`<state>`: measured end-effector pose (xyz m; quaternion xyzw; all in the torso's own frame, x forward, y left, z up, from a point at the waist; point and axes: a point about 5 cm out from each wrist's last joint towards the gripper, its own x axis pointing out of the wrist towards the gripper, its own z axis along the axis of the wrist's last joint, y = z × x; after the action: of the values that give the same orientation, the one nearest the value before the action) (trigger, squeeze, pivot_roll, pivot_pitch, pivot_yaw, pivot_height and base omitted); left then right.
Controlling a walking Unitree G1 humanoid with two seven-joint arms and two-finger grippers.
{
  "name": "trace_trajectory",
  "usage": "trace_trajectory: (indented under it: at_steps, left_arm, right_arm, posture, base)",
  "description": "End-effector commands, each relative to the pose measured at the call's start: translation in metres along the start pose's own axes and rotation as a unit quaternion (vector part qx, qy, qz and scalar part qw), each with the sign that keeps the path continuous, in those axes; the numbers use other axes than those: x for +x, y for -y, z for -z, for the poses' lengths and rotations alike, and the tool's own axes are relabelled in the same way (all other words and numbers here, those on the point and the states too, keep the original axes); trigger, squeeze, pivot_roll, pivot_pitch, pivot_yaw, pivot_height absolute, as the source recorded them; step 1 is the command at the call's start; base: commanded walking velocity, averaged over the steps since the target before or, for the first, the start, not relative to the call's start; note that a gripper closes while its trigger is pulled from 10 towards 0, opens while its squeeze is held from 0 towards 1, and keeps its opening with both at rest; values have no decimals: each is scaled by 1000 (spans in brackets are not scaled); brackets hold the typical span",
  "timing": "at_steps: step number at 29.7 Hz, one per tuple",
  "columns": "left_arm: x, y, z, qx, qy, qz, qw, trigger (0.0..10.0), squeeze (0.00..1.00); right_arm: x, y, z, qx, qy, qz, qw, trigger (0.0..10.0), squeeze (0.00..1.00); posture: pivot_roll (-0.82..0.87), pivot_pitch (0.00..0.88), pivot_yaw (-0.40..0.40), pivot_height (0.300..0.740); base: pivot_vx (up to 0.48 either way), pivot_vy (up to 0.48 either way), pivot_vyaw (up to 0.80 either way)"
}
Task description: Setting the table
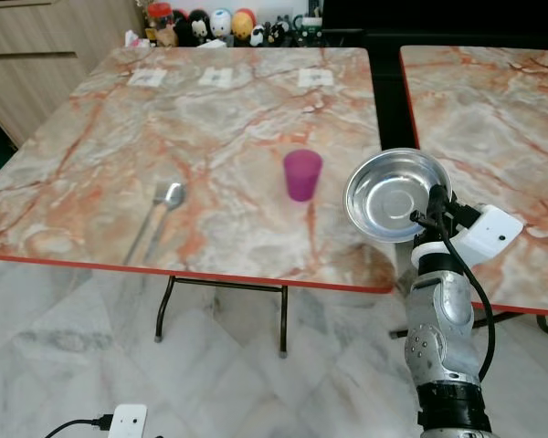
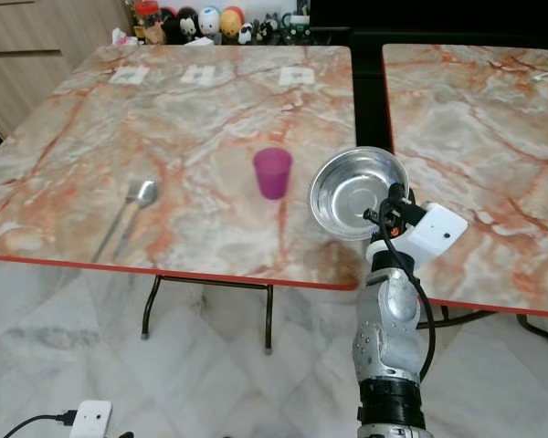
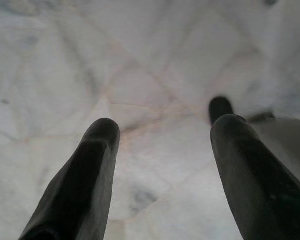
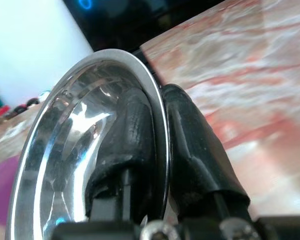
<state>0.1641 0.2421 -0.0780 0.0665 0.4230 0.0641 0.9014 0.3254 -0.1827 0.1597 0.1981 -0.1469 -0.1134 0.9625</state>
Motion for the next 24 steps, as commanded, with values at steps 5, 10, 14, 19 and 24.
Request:
trace_trajectory:
  at_steps: [5, 10, 14, 19, 24]
  left_arm:
    - [-2, -2, 10, 17, -22, 2, 1000, 10000, 0]
    - [-1, -1, 6, 16, -16, 2, 1000, 10000, 0]
    - [-1, 4, 4, 15, -11, 6, 1000, 10000, 0]
    - [0, 8, 2, 14, -6, 11, 1000, 10000, 0]
    - [1, 9, -1, 11, -2, 11, 1000, 10000, 0]
  right_arm:
    - [5, -3, -10, -10, 29, -7, 1000, 10000, 0]
    - [7, 2, -13, -18, 34, -2, 999, 10000, 0]
    - [9, 6, -16, -25, 37, -2, 999, 10000, 0]
    - [9, 10, -19, -31, 41, 4, 999, 10000, 0]
    - [7, 15, -23, -53, 43, 3, 998, 10000, 0]
  posture:
    - [-102, 98, 55, 740]
    - [-107, 86, 52, 740]
    - [-118, 61, 43, 740]
    - [-128, 44, 34, 740]
    - [-140, 32, 23, 740]
  base:
    - [0, -462, 0]
    - [0, -459, 0]
    - [0, -458, 0]
    - [0, -458, 0]
    - [0, -458, 0]
